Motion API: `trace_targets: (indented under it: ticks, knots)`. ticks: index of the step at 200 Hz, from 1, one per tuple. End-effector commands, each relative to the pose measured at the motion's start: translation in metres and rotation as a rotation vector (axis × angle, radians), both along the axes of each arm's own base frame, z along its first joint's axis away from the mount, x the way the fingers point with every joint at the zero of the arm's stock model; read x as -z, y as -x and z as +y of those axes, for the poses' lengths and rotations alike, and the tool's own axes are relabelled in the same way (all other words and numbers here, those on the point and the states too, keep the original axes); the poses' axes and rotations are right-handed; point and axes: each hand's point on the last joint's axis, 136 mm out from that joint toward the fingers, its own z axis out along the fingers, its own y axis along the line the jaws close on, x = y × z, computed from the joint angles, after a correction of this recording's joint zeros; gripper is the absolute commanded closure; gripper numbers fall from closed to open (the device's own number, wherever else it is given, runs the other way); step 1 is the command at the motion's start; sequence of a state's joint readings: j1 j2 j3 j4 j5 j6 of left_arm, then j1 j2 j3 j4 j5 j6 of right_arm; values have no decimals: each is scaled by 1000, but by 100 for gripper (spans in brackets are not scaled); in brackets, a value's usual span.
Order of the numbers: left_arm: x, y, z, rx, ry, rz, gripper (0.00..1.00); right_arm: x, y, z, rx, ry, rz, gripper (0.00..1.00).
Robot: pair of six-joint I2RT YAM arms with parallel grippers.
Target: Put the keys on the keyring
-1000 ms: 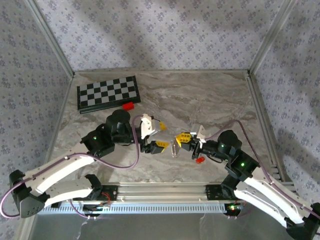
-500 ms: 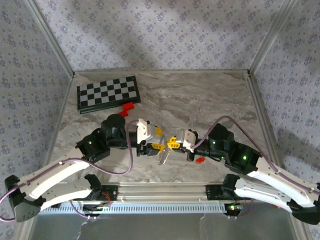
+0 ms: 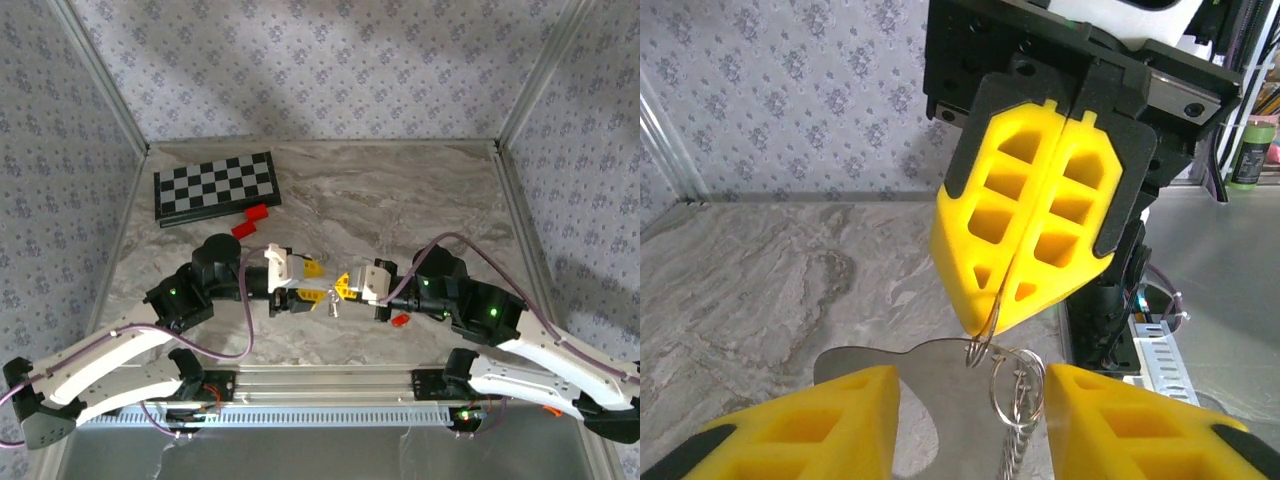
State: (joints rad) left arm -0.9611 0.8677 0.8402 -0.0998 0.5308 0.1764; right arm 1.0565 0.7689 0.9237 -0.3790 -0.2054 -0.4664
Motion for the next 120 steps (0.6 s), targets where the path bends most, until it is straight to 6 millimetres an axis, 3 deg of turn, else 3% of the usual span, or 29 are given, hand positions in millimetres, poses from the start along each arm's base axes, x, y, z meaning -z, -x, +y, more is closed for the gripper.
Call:
trace_targets:
  ticks: [1, 120]
  knots:
    - [-11, 5, -5, 39, 34, -52, 64, -16, 4, 1, -24, -28, -35, 100]
    - [-17, 6, -17, 62, 47, -80, 92, -19, 11, 1, -52, -71, -43, 100]
